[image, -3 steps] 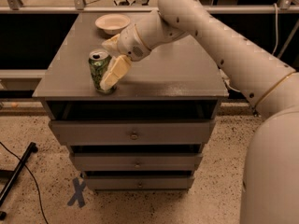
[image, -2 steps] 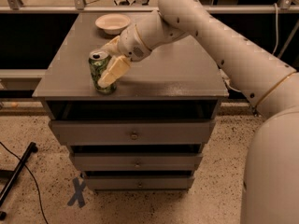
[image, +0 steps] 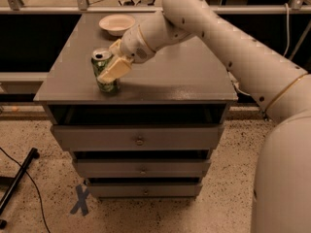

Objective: Pick green can

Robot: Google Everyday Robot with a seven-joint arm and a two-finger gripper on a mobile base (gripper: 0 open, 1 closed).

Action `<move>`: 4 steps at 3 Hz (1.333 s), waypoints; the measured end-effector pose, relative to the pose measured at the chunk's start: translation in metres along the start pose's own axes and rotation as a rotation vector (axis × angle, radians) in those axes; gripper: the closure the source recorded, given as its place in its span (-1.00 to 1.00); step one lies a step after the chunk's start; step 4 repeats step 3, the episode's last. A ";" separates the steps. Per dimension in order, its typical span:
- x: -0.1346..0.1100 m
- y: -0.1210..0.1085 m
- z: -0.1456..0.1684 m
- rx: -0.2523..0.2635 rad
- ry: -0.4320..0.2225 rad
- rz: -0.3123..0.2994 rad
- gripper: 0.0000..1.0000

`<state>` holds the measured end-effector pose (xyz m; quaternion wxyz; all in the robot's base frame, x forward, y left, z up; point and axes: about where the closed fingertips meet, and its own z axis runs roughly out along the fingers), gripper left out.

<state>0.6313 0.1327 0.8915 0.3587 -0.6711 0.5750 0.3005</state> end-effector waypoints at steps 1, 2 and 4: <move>-0.026 -0.007 -0.018 0.061 0.008 -0.059 0.92; -0.081 -0.018 -0.039 0.115 0.048 -0.142 1.00; -0.081 -0.018 -0.039 0.115 0.048 -0.142 1.00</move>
Offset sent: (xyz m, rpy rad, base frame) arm 0.0078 0.0240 0.1656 -0.0804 -0.3095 -0.0365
